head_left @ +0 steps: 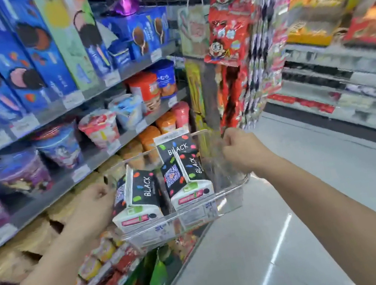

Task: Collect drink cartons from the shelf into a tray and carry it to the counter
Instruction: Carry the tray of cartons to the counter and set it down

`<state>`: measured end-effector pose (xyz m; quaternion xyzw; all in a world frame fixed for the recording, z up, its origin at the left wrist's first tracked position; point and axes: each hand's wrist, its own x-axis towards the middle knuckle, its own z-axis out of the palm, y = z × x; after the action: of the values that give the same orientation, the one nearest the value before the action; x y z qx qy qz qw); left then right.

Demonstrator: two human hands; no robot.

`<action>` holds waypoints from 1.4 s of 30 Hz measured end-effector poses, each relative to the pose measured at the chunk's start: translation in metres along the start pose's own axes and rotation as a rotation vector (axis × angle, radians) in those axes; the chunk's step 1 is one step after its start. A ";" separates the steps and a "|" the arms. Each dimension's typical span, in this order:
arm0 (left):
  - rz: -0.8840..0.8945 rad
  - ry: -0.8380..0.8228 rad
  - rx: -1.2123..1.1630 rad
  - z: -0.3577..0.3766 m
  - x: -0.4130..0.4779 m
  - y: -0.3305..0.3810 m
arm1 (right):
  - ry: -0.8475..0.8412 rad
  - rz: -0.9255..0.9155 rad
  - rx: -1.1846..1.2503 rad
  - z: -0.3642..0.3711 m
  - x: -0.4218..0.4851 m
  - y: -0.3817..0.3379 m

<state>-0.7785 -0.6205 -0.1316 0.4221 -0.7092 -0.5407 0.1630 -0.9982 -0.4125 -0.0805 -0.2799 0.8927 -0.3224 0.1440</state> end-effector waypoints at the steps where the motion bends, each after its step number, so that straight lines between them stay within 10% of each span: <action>1: 0.000 -0.041 -0.006 0.015 0.013 0.010 | 0.017 0.032 0.026 -0.010 0.007 0.012; 22: 0.233 -0.698 0.066 0.489 0.217 0.244 | 0.639 0.738 0.311 -0.262 0.153 0.315; 42: 0.043 -0.226 -0.182 0.840 0.446 0.435 | 0.460 0.473 0.010 -0.507 0.582 0.547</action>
<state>-1.8031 -0.4122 -0.1432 0.3267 -0.6798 -0.6433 0.1313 -1.9095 -0.1592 -0.1037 0.0161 0.9405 -0.3391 0.0109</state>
